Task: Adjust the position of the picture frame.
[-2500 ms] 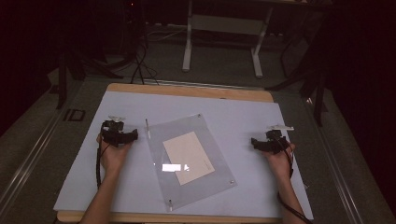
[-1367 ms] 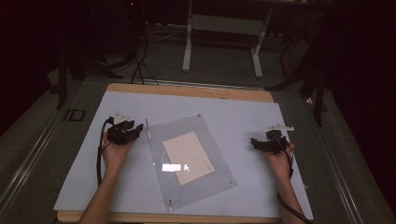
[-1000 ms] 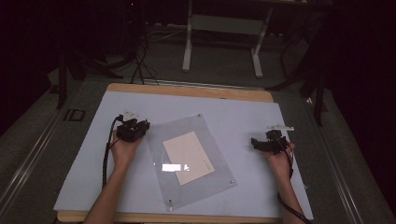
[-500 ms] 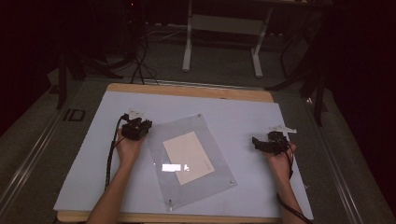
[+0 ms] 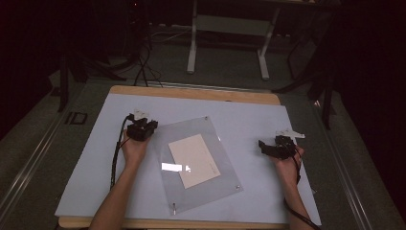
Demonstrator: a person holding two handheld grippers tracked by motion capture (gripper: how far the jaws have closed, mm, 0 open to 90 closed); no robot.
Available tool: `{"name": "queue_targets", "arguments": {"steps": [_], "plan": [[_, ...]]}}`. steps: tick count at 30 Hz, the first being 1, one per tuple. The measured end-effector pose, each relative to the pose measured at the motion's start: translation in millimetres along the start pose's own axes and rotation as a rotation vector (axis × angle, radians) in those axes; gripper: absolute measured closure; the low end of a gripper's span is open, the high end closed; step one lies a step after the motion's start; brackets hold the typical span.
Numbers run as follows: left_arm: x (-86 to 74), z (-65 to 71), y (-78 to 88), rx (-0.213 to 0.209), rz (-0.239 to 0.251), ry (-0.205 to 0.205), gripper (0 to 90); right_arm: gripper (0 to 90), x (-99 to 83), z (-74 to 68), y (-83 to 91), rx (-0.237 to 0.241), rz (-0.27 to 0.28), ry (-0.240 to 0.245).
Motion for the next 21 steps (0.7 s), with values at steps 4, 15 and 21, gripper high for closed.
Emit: {"name": "queue_targets", "arguments": {"steps": [4,15,21], "plan": [[14.7,4.1,-9.4,-0.002,0.001,-0.024,84.3,18.1,0.1,0.0,0.2,0.001,0.001,-0.001],[52.2,18.8,-59.3,-0.049,-0.024,-0.064,84.4,18.1,0.1,0.1,1.8,0.012,0.013,-0.001],[61.2,44.8,-101.2,-0.102,-0.075,-0.078,84.5,18.1,0.0,1.2,3.4,0.026,0.031,-0.015]]}}
Point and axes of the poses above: each handheld gripper's, and its own axes: y roughly backward along the jaws, x roughly out of its top, z roughly to its right, the point moved 4 cm from there along -y, roughly forward along the jaws, and after that the axes turned 6 degrees about -x, right-handed, at the moved point
